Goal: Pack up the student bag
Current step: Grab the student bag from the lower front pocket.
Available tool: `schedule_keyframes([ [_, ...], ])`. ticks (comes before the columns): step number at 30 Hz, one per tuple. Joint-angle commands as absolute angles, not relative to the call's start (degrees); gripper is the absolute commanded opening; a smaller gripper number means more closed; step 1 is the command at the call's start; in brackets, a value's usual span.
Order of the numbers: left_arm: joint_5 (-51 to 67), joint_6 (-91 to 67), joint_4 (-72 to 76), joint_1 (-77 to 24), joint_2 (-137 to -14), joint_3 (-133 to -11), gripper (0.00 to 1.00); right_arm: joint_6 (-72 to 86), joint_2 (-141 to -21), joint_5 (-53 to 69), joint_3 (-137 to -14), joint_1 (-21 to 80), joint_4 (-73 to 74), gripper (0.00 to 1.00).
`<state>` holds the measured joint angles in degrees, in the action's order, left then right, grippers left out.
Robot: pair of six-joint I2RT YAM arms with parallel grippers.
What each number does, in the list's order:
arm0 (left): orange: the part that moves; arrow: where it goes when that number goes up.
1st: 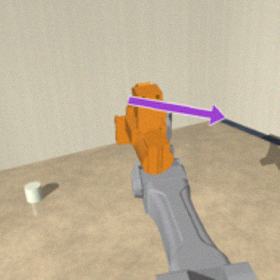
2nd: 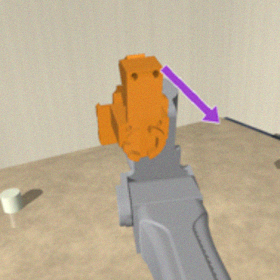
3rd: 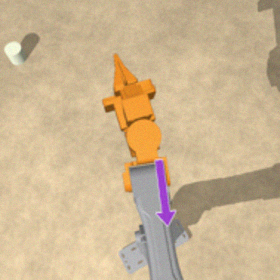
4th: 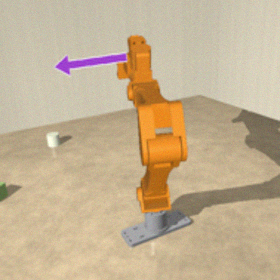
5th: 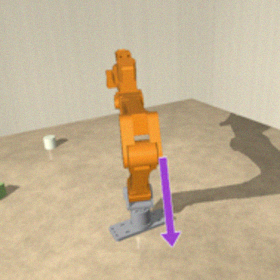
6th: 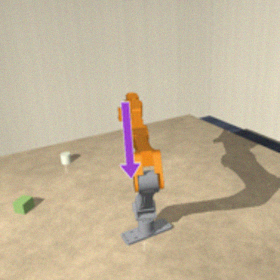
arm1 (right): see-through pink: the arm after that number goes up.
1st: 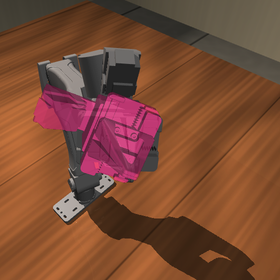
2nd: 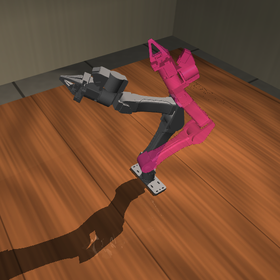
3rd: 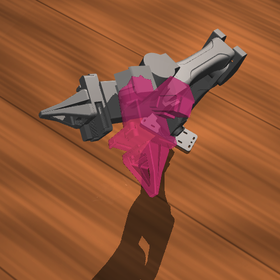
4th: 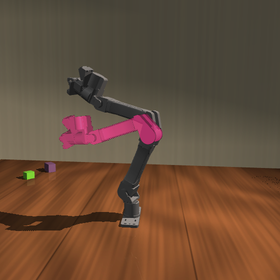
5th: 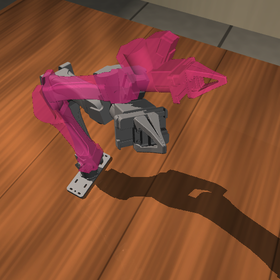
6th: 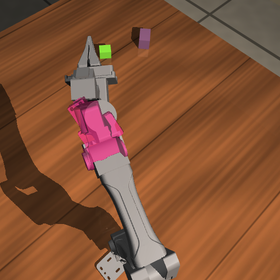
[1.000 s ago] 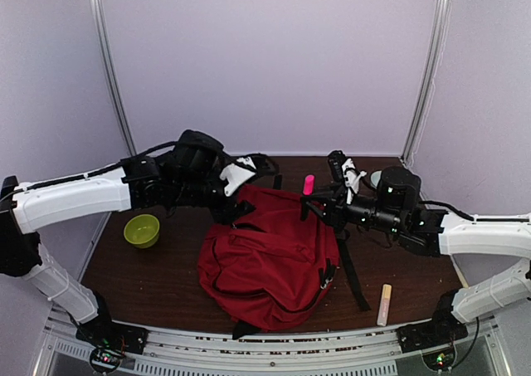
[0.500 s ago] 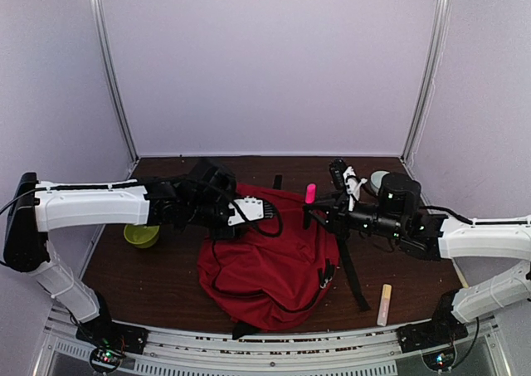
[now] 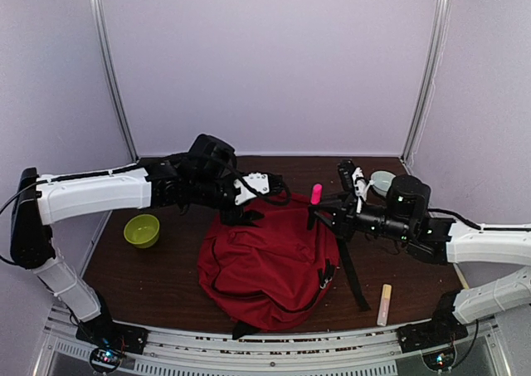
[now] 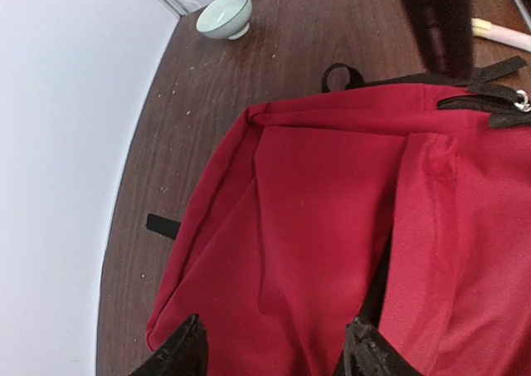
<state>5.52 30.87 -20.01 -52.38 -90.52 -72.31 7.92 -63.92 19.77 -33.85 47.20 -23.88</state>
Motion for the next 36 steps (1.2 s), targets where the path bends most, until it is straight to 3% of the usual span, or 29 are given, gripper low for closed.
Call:
schedule_keyframes([
  [1, 0.7, 30.5, -21.7, -51.7, -94.5, -74.0, 0.59, 7.7, -62.0, 20.9, -32.3, 46.8, -25.1, 0.00],
  [9, -1.0, 34.0, -25.2, -51.6, -97.2, -73.1, 0.73, 7.3, -61.6, 22.5, -31.4, 46.7, -25.1, 0.00],
  [16, -9.8, 34.5, -21.8, -51.6, -97.4, -69.8, 0.74, 7.7, -63.4, 27.9, -30.6, 46.7, -29.8, 0.00],
  [18, -12.2, 34.3, -20.7, -51.7, -97.2, -69.6, 0.63, 7.3, -63.6, 28.0, -31.0, 46.8, -29.1, 0.00],
  [20, -14.4, 32.4, -19.7, -51.8, -96.4, -70.4, 0.39, 7.2, -63.6, 28.4, -30.9, 46.8, -28.8, 0.00],
  [24, -13.4, 30.6, -17.3, -52.7, -92.9, -71.4, 0.03, 5.8, -63.4, 28.6, -30.1, 47.2, -28.8, 0.00],
  [36, 0.0, 16.5, -14.3, -54.2, -89.1, -74.3, 0.00, -11.9, -69.1, 27.2, -35.8, 51.3, -32.8, 0.00],
])
